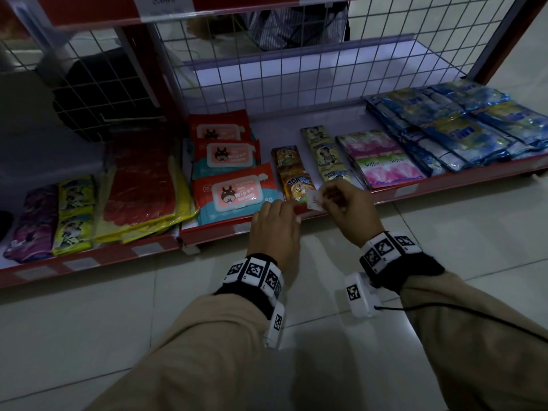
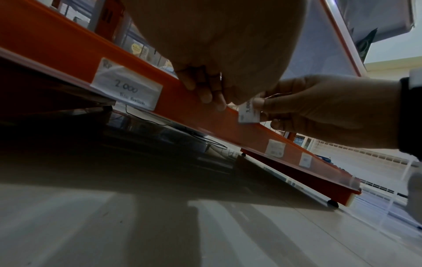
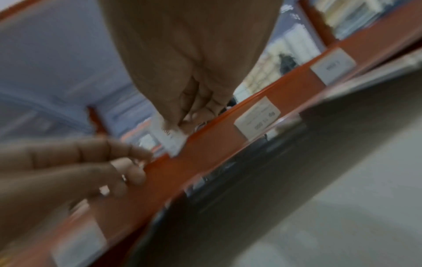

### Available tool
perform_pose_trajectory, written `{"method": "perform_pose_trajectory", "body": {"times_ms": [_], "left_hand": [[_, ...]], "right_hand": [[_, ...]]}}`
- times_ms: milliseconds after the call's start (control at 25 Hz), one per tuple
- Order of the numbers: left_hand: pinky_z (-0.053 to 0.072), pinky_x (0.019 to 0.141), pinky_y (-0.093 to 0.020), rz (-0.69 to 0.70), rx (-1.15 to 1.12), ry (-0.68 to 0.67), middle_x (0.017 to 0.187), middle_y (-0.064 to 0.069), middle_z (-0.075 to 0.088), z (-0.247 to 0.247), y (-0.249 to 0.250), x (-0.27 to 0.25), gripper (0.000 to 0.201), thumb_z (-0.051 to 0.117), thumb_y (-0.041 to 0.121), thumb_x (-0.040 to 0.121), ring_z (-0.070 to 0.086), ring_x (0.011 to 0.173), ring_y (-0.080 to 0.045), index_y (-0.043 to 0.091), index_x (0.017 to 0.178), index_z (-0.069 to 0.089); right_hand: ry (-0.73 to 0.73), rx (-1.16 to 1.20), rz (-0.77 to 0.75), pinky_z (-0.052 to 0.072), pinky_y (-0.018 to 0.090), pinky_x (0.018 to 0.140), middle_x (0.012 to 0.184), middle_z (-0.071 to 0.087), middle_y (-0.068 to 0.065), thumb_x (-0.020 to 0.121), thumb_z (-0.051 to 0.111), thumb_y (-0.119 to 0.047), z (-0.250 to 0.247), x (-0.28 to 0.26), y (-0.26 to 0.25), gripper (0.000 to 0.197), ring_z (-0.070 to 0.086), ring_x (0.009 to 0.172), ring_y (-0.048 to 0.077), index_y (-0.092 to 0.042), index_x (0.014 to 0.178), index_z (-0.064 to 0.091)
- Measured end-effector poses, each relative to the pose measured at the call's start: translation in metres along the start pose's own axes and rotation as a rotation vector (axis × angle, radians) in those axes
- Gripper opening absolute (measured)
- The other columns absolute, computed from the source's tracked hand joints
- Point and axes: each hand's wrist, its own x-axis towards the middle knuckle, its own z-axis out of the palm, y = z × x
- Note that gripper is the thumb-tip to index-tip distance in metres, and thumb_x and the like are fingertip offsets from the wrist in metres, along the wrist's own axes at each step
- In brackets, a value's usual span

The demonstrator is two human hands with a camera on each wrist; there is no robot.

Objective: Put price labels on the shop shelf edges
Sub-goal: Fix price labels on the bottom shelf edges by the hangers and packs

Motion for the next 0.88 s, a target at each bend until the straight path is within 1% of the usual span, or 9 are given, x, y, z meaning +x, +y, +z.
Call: {"method": "perform_pose_trajectory", "body": {"times_ms": [120,280,360,440,480,560,720,800,880], "left_hand": [[0.034,0.094,-0.036,-0.016,-0.085,0.007,0.12,-0.005,0.054,-0.002,-0.001,0.002,0.037,0.034,0.035,0.1,0.043,0.112,-0.023,0.016,0.129,0.048],[0.036,0.093,-0.037,-0.04,-0.143,0.027,0.118,-0.006,0.058,-0.005,-0.001,0.006,0.033,0.04,0.033,0.099,0.046,0.11,-0.024,0.015,0.125,0.051],[0.036,0.09,-0.035,-0.059,-0.085,0.02,0.115,-0.005,0.057,-0.004,0.0,0.007,0.026,0.041,0.026,0.098,0.045,0.107,-0.023,0.015,0.119,0.051],[0.036,0.089,-0.034,-0.056,-0.041,0.019,0.113,-0.004,0.056,-0.004,0.001,0.008,0.022,0.041,0.024,0.098,0.045,0.106,-0.022,0.016,0.116,0.051],[0.035,0.089,-0.033,-0.046,-0.029,0.019,0.113,-0.004,0.055,-0.005,0.001,0.008,0.022,0.041,0.024,0.098,0.045,0.105,-0.022,0.015,0.115,0.051],[0.034,0.088,-0.032,-0.027,-0.037,0.027,0.111,-0.004,0.055,-0.005,0.001,0.006,0.021,0.043,0.025,0.097,0.045,0.104,-0.022,0.015,0.114,0.051],[0.038,0.089,-0.033,-0.029,-0.098,0.056,0.106,-0.002,0.058,-0.004,0.0,0.004,0.024,0.053,0.027,0.091,0.047,0.103,-0.021,0.017,0.113,0.053],[0.039,0.088,-0.033,-0.02,-0.098,0.059,0.104,-0.002,0.059,-0.003,-0.001,0.005,0.025,0.055,0.027,0.09,0.048,0.101,-0.021,0.017,0.113,0.053],[0.038,0.087,-0.033,0.008,-0.062,0.055,0.105,-0.003,0.058,-0.003,-0.001,0.006,0.028,0.054,0.027,0.091,0.048,0.101,-0.022,0.017,0.117,0.051]], "right_hand": [[-0.02,0.261,0.145,0.054,0.024,0.073,0.091,0.065,0.012,0.084,0.067,0.0,0.004,-0.001,-0.004,0.025,0.064,0.079,0.021,-0.002,0.107,0.059],[-0.145,0.396,0.177,0.055,0.033,0.08,0.099,0.066,0.023,0.083,0.066,0.005,0.009,-0.006,-0.007,0.028,0.065,0.085,0.026,0.007,0.108,0.057],[-0.151,0.346,0.141,0.055,0.029,0.079,0.098,0.067,0.016,0.085,0.066,0.0,0.01,-0.008,-0.009,0.025,0.066,0.086,0.022,0.002,0.109,0.059],[-0.122,0.162,0.015,0.049,0.014,0.075,0.093,0.066,0.0,0.088,0.064,-0.009,0.005,-0.008,-0.009,0.019,0.064,0.083,0.008,-0.009,0.107,0.062],[-0.114,0.051,-0.053,0.046,0.01,0.073,0.093,0.065,-0.005,0.089,0.063,-0.012,0.002,-0.006,-0.009,0.017,0.062,0.082,0.004,-0.012,0.106,0.064],[-0.097,-0.083,-0.098,0.048,0.016,0.074,0.093,0.068,-0.002,0.09,0.062,-0.015,-0.004,-0.002,-0.007,0.014,0.063,0.083,0.008,-0.014,0.102,0.068],[0.004,-0.137,-0.083,0.05,0.032,0.083,0.091,0.07,0.001,0.087,0.063,-0.012,-0.01,0.003,-0.002,0.01,0.065,0.088,0.019,-0.017,0.094,0.07],[0.004,-0.286,-0.104,0.045,0.045,0.087,0.094,0.069,0.001,0.085,0.065,-0.015,-0.01,0.002,0.001,0.011,0.06,0.094,0.025,-0.019,0.093,0.07],[-0.025,-0.388,-0.094,0.038,0.046,0.09,0.097,0.067,0.001,0.085,0.065,-0.017,-0.009,0.001,0.003,0.012,0.055,0.099,0.027,-0.021,0.095,0.069]]}}
